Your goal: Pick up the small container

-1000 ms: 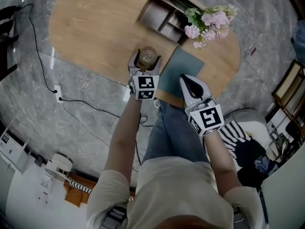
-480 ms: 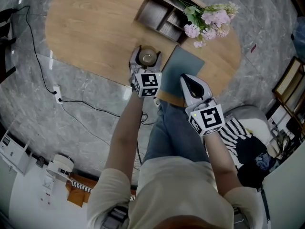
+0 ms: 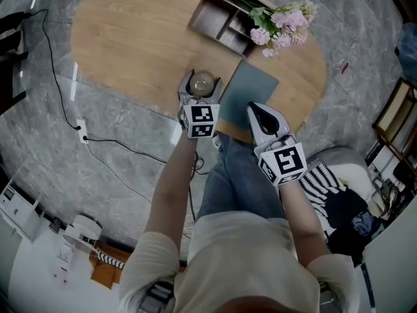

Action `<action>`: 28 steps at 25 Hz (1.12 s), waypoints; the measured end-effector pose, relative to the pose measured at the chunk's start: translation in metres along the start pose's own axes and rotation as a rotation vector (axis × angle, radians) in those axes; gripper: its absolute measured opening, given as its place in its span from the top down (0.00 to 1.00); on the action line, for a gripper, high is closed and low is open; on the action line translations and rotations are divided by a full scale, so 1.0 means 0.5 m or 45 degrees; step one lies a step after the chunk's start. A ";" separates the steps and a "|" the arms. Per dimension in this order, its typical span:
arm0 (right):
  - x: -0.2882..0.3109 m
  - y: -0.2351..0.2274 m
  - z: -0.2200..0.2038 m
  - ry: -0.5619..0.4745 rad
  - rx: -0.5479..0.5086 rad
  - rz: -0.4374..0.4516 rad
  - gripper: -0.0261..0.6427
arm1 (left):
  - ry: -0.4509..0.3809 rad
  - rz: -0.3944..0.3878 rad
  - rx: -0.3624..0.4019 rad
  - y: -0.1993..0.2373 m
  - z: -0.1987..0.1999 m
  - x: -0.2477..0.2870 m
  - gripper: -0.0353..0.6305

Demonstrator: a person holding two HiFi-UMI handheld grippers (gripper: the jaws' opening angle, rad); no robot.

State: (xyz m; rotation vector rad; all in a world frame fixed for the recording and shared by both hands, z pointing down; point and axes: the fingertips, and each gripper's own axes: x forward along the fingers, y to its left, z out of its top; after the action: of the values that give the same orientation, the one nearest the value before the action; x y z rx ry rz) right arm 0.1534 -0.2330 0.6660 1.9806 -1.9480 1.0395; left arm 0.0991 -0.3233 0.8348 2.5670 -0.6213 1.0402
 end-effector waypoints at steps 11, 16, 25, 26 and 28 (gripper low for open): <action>-0.107 0.079 0.020 -0.107 -0.077 0.017 0.96 | -0.082 -0.010 -0.084 -0.061 0.033 -0.186 0.43; -0.172 0.118 0.027 -0.156 -0.119 0.033 0.96 | -0.145 -0.009 -0.111 -0.096 0.051 -0.276 0.43; -0.298 0.195 0.029 -0.224 -0.187 0.075 0.96 | -0.244 -0.006 -0.150 -0.178 0.081 -0.453 0.43; -0.311 0.205 0.028 -0.229 -0.195 0.080 0.96 | -0.249 -0.007 -0.149 -0.188 0.080 -0.471 0.43; -0.336 0.224 0.028 -0.239 -0.216 0.093 0.96 | -0.262 -0.005 -0.145 -0.206 0.077 -0.507 0.43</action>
State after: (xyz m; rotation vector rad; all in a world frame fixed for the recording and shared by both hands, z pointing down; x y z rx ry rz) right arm 0.0708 -0.1194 0.5204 1.9892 -2.1385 0.6977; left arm 0.0094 -0.1810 0.6158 2.5919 -0.7045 0.7223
